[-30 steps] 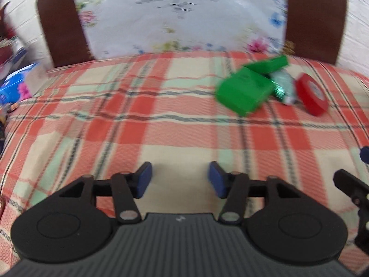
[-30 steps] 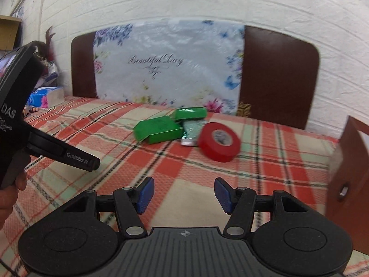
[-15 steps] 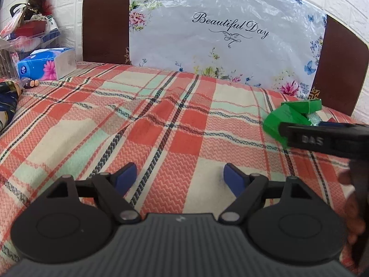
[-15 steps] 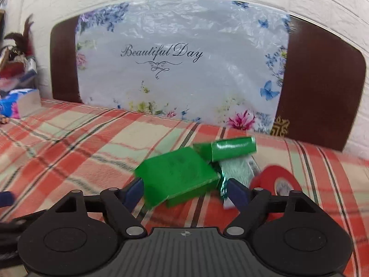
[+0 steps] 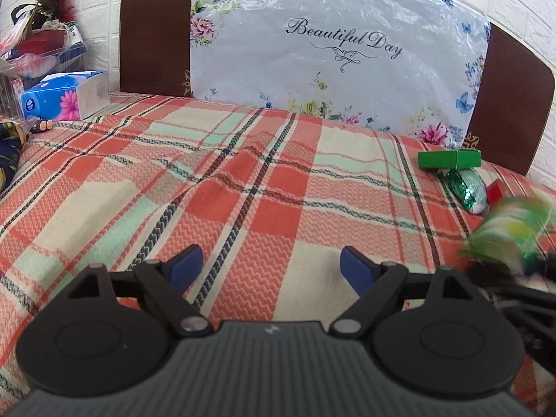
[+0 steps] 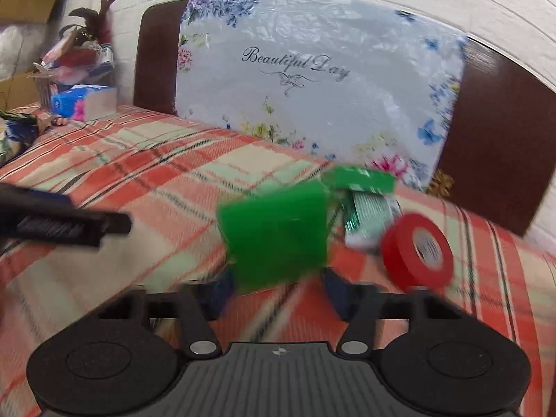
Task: Organize objects
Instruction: 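Grasp the small green card box with the right gripper, then carry the green card box with the right gripper into the brown box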
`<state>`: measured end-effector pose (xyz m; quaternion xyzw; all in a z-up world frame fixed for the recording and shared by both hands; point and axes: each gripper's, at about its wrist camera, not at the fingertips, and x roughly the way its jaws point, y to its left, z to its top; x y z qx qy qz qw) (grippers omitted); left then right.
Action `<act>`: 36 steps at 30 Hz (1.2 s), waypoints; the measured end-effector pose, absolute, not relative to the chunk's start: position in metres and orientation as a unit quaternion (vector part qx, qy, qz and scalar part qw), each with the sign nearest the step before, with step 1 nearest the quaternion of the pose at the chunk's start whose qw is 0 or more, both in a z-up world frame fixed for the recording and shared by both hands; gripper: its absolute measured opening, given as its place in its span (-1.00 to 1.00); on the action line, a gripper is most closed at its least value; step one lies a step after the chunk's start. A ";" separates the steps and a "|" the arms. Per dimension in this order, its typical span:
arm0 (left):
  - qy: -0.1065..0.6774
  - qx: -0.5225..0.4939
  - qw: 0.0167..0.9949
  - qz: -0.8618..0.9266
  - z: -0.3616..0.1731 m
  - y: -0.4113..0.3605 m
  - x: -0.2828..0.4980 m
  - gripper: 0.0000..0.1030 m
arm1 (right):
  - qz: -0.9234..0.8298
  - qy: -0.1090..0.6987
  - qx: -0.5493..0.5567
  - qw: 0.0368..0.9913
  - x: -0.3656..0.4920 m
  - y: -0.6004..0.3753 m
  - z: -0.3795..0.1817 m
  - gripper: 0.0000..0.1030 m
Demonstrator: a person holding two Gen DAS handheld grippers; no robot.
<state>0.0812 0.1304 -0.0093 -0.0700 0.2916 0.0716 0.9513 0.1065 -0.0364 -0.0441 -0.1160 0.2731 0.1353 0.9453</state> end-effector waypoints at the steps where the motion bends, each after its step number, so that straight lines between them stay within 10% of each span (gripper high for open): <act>1: 0.296 -0.063 0.950 0.070 -0.009 0.128 0.082 0.74 | 0.125 0.272 -0.112 0.948 0.093 -0.043 -0.044 -0.98; 7: 0.329 -0.103 0.939 0.008 0.004 0.104 0.077 0.74 | 0.094 0.282 -0.115 0.948 0.024 -0.090 -0.046 -0.86; 13: 0.349 -0.081 0.930 -0.086 0.028 0.026 0.085 0.73 | 0.064 0.269 -0.092 0.957 -0.001 -0.122 -0.042 -0.18; 26: 0.410 0.016 0.889 -0.204 0.023 -0.087 0.115 0.72 | 0.024 0.281 -0.066 0.957 0.024 -0.173 -0.044 0.38; 29: 0.424 -0.010 0.877 -0.224 0.013 -0.087 0.120 0.67 | 0.037 0.307 -0.046 0.950 0.052 -0.177 -0.052 0.41; 33: 0.422 -0.038 0.869 -0.255 0.020 -0.082 0.116 -0.10 | 0.052 0.304 -0.019 0.951 0.069 -0.180 -0.051 0.16; 36: 0.405 -0.022 0.878 -0.254 0.034 -0.085 0.105 -0.15 | 0.059 0.271 -0.029 0.960 0.058 -0.174 -0.048 -0.12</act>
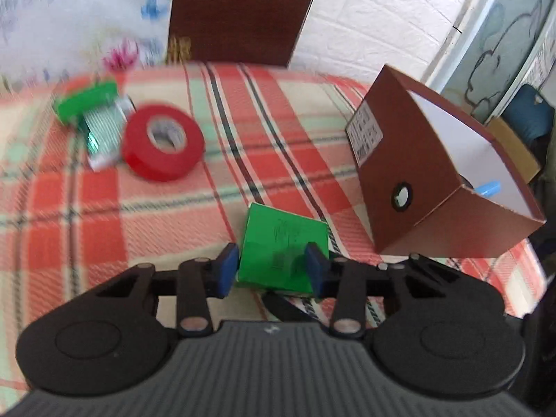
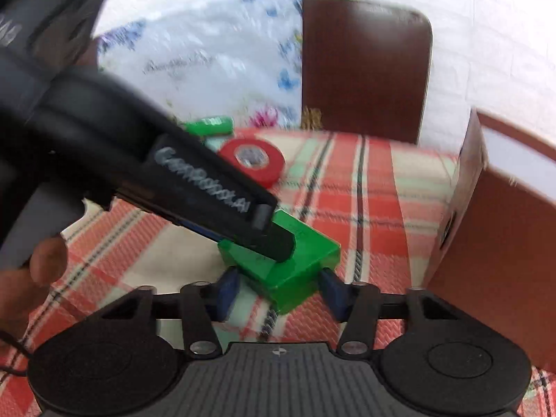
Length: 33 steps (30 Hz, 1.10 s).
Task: Organize objects
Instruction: 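Carry the green card box with the right gripper into the brown box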
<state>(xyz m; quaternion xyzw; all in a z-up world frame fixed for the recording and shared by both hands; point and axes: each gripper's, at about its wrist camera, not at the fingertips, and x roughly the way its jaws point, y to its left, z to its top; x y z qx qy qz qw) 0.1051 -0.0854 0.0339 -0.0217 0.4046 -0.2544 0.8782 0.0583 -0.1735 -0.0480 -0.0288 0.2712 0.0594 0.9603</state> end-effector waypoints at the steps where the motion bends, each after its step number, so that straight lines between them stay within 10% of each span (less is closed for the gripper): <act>1: 0.397 -0.017 0.882 -0.254 0.038 -0.085 0.101 -0.15 | 0.059 0.261 -0.033 0.963 0.056 -0.170 -0.047 -0.15; 8: 0.392 -0.046 0.886 -0.242 0.051 -0.073 0.101 -0.17 | 0.058 0.237 -0.031 0.969 0.053 -0.174 -0.038 -0.75; 12: 0.368 -0.045 0.897 -0.240 0.070 -0.077 0.097 -0.11 | 0.037 0.202 -0.043 0.978 0.046 -0.178 -0.022 -0.67; 17: 0.387 -0.052 0.903 -0.180 0.062 -0.061 0.118 0.16 | 0.052 0.259 -0.052 0.963 0.061 -0.183 -0.037 0.11; 23: 0.457 -0.062 0.868 -0.186 0.018 -0.059 0.139 0.20 | 0.067 0.289 -0.068 0.953 0.081 -0.176 -0.051 0.43; 33: 0.423 -0.087 0.872 -0.230 0.047 -0.066 0.121 -0.06 | 0.077 0.222 -0.082 0.969 0.087 -0.163 -0.043 0.00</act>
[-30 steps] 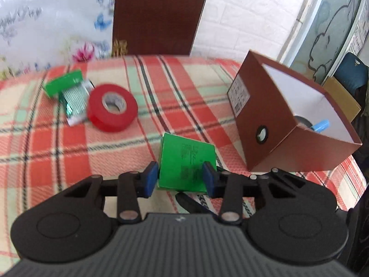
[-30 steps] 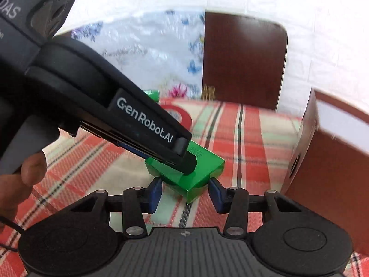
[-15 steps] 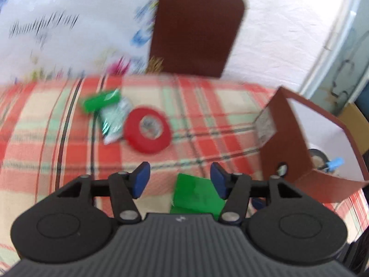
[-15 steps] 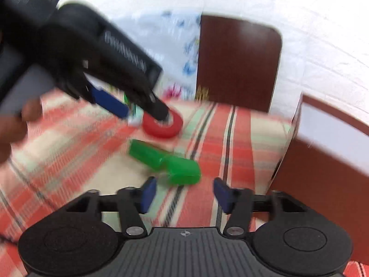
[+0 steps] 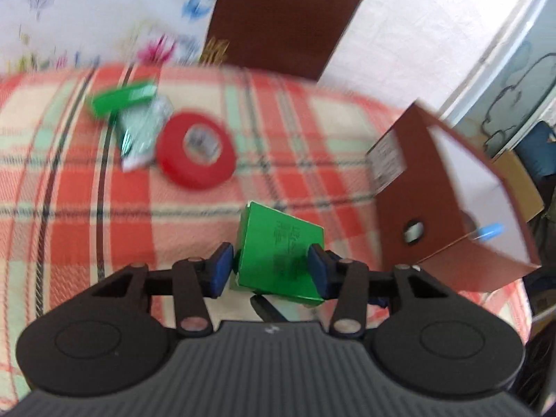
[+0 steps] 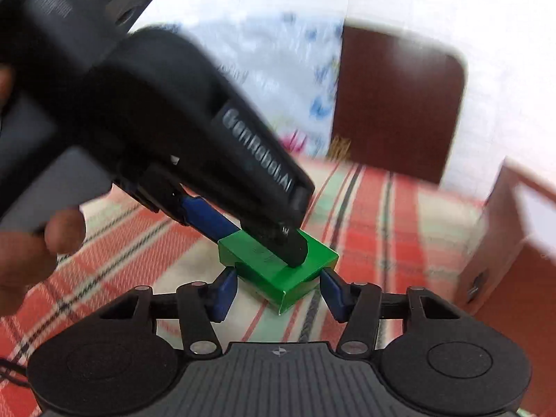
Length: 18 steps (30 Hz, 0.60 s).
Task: Organize objects
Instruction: 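Carry the green card box with the right gripper into the brown box, then open the right gripper to release the green box and withdraw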
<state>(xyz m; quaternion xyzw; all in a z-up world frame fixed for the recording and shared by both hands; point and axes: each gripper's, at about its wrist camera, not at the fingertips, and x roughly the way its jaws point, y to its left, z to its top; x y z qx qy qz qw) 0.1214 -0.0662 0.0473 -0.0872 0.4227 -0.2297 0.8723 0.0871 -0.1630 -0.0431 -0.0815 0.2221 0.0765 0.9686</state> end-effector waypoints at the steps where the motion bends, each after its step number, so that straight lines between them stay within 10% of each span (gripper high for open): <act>1: 0.407 -0.084 0.878 -0.238 0.060 -0.071 0.117 -0.06 | 0.064 0.199 -0.089 0.974 0.080 -0.163 -0.037 0.01; 8: 0.331 -0.043 0.885 -0.326 0.126 -0.144 0.098 0.03 | -0.049 0.087 -0.138 0.985 0.049 -0.200 0.010 0.04; 18: 0.317 0.029 0.897 -0.307 0.110 -0.244 0.102 0.20 | -0.183 0.144 -0.065 0.970 0.053 -0.319 0.006 0.35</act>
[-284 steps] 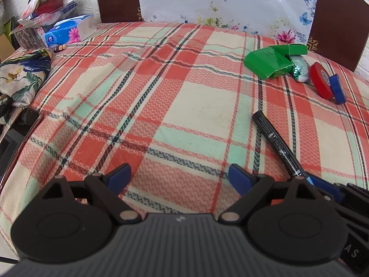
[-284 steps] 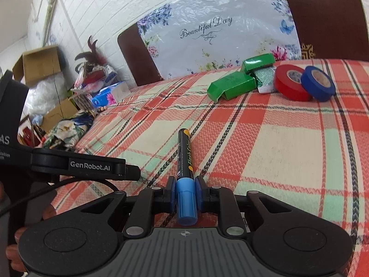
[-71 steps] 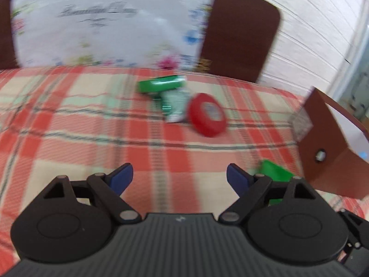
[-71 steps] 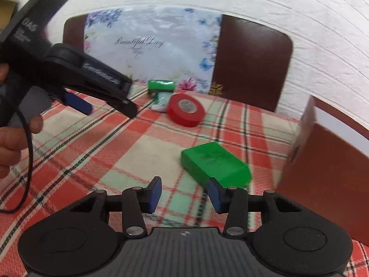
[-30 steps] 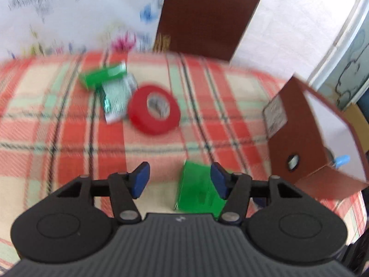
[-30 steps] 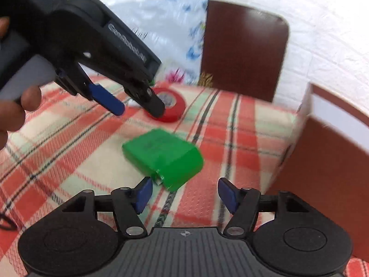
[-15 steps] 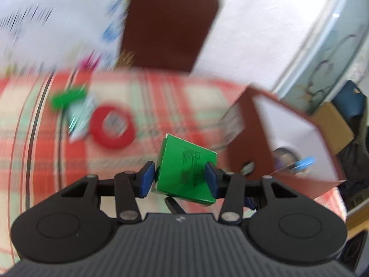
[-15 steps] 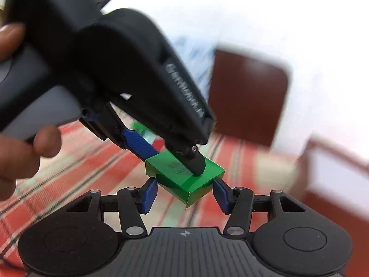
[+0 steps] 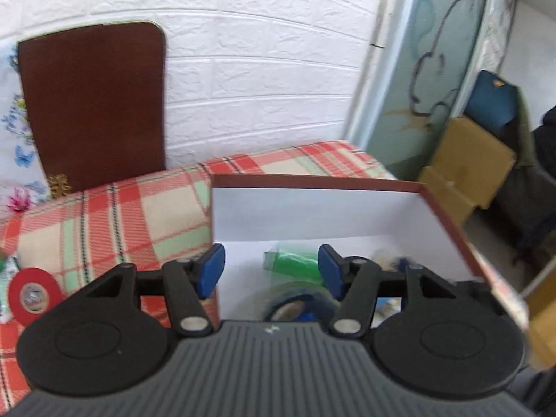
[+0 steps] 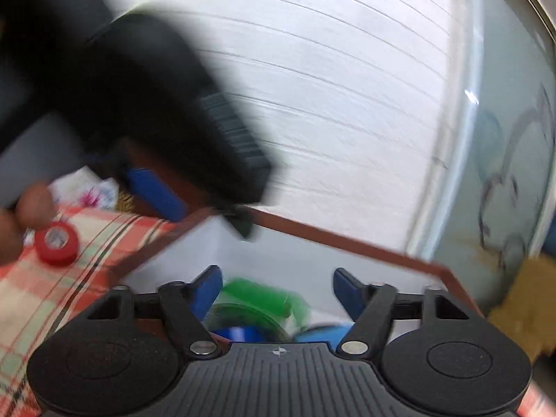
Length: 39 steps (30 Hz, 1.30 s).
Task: Organize objects
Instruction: 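Open the right gripper to release the green box and withdraw, then grasp the red tape roll with the right gripper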
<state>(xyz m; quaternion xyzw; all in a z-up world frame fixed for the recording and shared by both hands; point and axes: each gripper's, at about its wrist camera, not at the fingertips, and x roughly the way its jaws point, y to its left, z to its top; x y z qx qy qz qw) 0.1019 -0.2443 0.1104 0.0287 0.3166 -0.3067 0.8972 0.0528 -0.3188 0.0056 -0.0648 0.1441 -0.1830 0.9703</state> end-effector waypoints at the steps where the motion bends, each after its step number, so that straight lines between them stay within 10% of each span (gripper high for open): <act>1: 0.315 0.030 0.899 -0.303 0.111 -0.241 0.101 0.22 | -0.193 0.144 -0.055 0.969 0.051 -0.325 0.006 0.35; 13: 0.311 0.012 0.937 -0.157 0.079 -0.099 0.092 0.31 | -0.069 0.052 -0.035 0.996 0.017 -0.251 0.021 0.33; 20: 0.386 -0.010 0.922 -0.014 0.012 0.013 0.127 0.31 | 0.060 0.151 -0.079 0.984 0.078 -0.169 -0.002 0.30; 27: 0.309 -0.002 0.951 -0.018 -0.010 0.038 0.112 0.72 | 0.050 0.279 -0.031 0.959 0.193 -0.167 -0.045 0.26; 31: 0.301 -0.010 0.953 -0.022 -0.010 0.038 0.116 0.74 | 0.054 0.265 -0.015 0.962 0.219 -0.167 -0.045 0.52; 39: 0.301 -0.011 0.953 -0.024 -0.012 0.036 0.113 0.76 | 0.072 0.279 -0.032 0.957 0.224 -0.152 -0.048 0.36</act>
